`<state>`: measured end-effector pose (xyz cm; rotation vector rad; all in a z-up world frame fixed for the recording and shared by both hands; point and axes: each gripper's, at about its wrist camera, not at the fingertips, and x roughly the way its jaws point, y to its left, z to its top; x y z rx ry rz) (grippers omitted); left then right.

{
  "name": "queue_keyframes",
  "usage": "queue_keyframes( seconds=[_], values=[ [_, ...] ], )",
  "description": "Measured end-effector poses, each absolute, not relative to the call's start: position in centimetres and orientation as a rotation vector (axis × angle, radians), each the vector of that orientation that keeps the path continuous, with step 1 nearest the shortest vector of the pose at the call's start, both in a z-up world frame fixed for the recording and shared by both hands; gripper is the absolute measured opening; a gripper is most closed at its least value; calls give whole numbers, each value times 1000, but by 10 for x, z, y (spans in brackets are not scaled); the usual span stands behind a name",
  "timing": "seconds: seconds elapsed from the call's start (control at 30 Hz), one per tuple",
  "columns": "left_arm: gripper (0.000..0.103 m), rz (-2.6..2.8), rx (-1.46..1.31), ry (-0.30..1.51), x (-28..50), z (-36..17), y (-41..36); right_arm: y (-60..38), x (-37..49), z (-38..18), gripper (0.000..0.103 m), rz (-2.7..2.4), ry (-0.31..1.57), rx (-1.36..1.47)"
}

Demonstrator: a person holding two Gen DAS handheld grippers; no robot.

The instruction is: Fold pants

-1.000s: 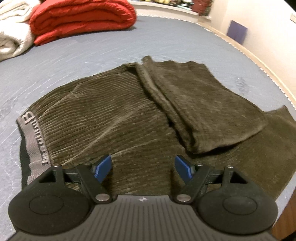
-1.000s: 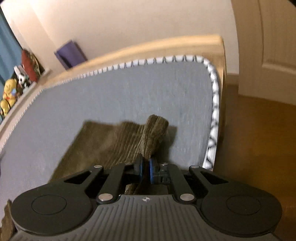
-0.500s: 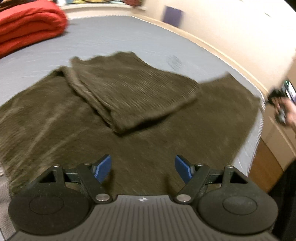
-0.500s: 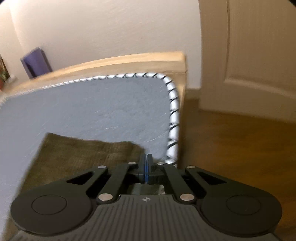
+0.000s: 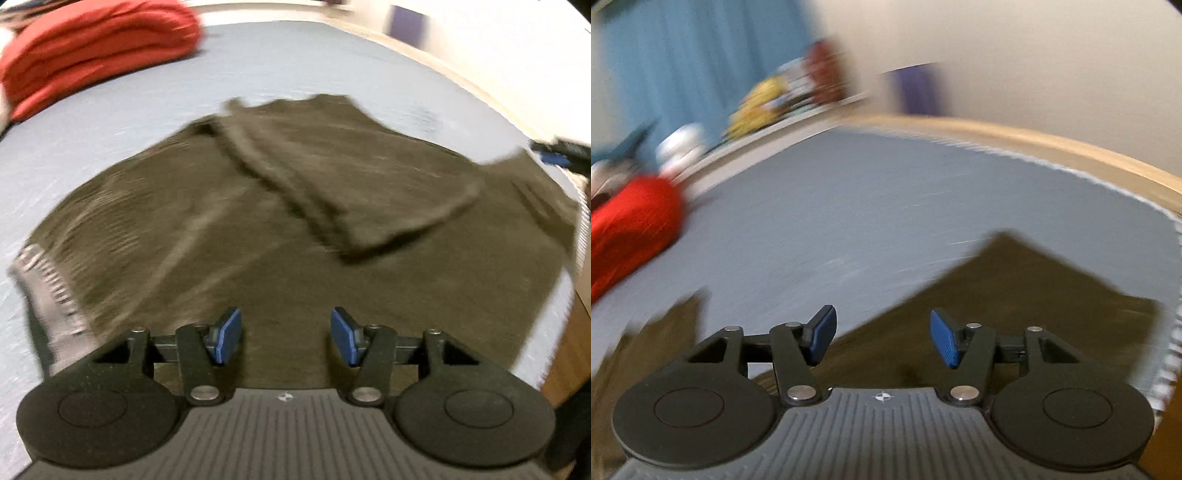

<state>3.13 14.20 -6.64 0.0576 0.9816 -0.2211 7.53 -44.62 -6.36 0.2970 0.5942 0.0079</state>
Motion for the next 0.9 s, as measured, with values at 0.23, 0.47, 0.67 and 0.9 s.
queue_keyframes(
  seconds=[0.23, 0.47, 0.67, 0.9],
  values=[
    [57, -40, 65, 1056, 37, -85, 162, -344, 102, -58, 61, 289, 672, 201],
    [63, -13, -37, 906, 34, -42, 149, -284, 140, -62, 65, 324, 744, 216],
    [66, -5, 13, 907, 35, -45, 152, -248, 159, -79, 65, 295, 809, 125],
    [66, 10, -41, 893, 46, -47, 172, -233, 154, -74, 13, 345, 762, 13]
  ],
)
